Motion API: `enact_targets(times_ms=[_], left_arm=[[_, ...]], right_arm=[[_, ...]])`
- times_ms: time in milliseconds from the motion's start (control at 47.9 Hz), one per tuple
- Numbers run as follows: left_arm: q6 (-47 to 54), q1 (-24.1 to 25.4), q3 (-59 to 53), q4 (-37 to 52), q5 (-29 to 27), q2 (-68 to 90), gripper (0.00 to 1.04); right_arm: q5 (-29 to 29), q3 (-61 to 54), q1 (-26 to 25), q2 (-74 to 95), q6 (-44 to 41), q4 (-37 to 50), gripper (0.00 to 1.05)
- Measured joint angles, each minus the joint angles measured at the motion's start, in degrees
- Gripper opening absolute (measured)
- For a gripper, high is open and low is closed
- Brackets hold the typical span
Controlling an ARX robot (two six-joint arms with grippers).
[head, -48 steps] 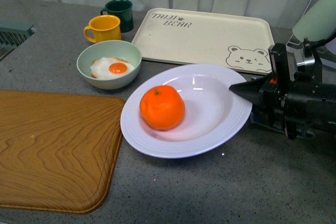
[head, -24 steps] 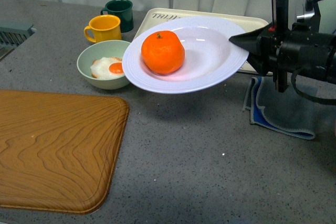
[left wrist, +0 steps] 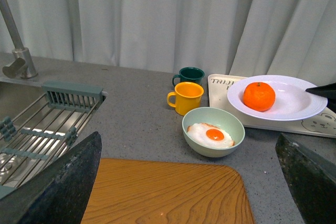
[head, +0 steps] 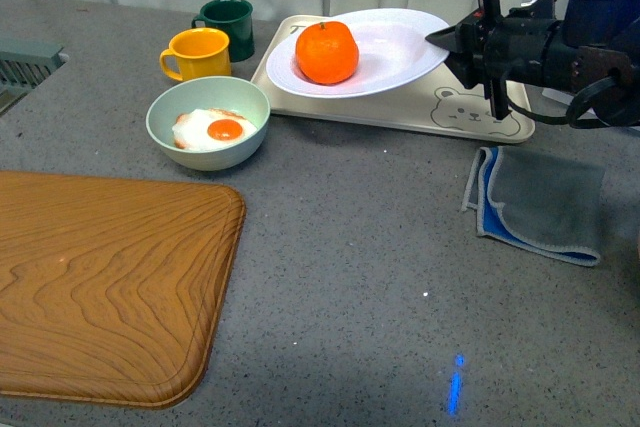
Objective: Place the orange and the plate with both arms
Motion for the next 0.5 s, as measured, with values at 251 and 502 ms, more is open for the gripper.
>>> enact_targets(times_ms=[251, 502], left_arm=[[0.0, 0.0, 0.0, 0.0, 0.0, 0.0, 0.98], [0.0, 0.0, 0.0, 0.0, 0.0, 0.0, 0.98]], right_arm=[[4.7, 13.66, 0.39, 6.19, -0.57, -9.35, 0.01], [8.87, 19.23, 0.55, 8.33, -4.9, -17.97, 0.06]])
